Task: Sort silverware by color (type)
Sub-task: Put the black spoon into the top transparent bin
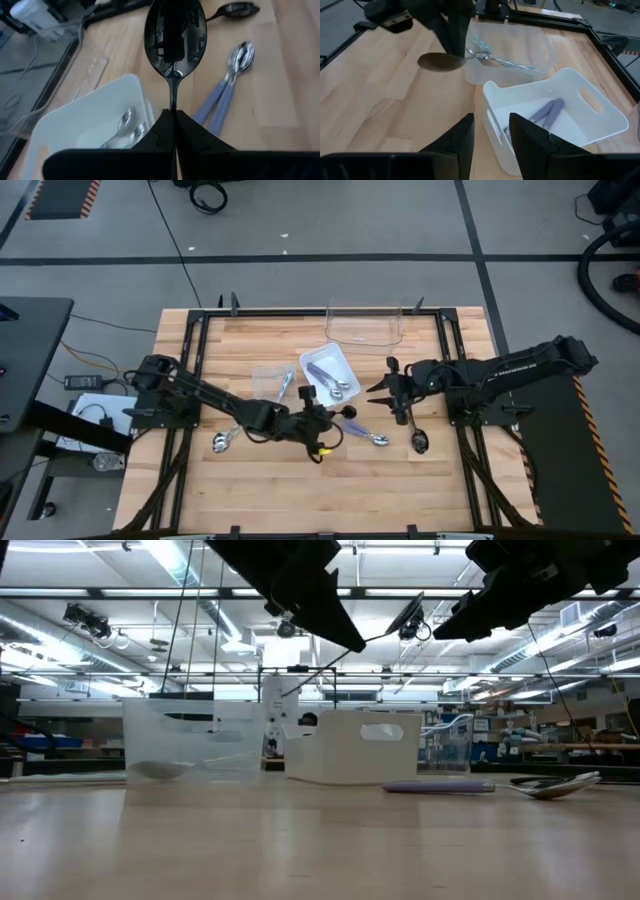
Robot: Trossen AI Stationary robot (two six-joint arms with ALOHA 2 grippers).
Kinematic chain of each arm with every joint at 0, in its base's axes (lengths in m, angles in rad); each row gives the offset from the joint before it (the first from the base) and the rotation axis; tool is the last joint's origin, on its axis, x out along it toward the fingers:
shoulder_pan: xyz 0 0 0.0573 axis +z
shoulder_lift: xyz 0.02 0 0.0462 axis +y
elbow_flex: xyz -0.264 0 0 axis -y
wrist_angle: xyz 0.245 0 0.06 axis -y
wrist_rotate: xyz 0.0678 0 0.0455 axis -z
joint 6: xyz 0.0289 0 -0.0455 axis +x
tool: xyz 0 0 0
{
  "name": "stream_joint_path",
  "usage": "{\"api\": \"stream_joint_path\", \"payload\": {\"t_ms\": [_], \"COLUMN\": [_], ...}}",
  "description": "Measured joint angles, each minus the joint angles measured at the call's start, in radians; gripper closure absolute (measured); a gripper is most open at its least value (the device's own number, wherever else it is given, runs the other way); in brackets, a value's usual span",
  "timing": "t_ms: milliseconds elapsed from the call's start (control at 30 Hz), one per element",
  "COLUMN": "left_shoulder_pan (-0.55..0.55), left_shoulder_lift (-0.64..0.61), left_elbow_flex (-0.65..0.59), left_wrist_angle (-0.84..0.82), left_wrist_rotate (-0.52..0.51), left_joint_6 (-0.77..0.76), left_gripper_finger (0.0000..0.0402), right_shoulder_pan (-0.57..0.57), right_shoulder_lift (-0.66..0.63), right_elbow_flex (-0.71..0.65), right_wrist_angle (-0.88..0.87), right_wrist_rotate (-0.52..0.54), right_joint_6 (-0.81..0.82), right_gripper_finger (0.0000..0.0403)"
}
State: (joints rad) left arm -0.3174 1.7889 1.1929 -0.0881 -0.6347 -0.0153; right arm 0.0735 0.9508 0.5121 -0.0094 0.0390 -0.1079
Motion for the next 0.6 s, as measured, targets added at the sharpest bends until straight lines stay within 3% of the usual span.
{"api": "stream_joint_path", "payload": {"t_ms": [267, 500, 600], "left_shoulder_pan": [0.026, 0.048, 0.059], "left_shoulder_lift": [-0.017, -0.056, -0.067], "left_elbow_flex": [-0.141, -0.154, -0.153], "left_wrist_angle": [0.271, 0.473, 0.637], "left_wrist_rotate": [-0.001, -0.013, -0.016], "left_joint_6": [0.053, 0.187, 0.275], "left_gripper_finger": [0.0392, 0.0392, 0.0392], "right_shoulder_pan": [-0.030, -0.031, -0.031], "right_shoulder_lift": [0.013, 0.016, 0.017], "right_elbow_flex": [0.000, 0.000, 0.000], "right_wrist_angle": [0.079, 0.183, 0.235], "right_wrist_rotate": [-0.046, -0.010, -0.009], "right_joint_6": [-0.016, -0.045, -0.055], "right_gripper_finger": [0.0242, 0.0222, 0.0218]}}
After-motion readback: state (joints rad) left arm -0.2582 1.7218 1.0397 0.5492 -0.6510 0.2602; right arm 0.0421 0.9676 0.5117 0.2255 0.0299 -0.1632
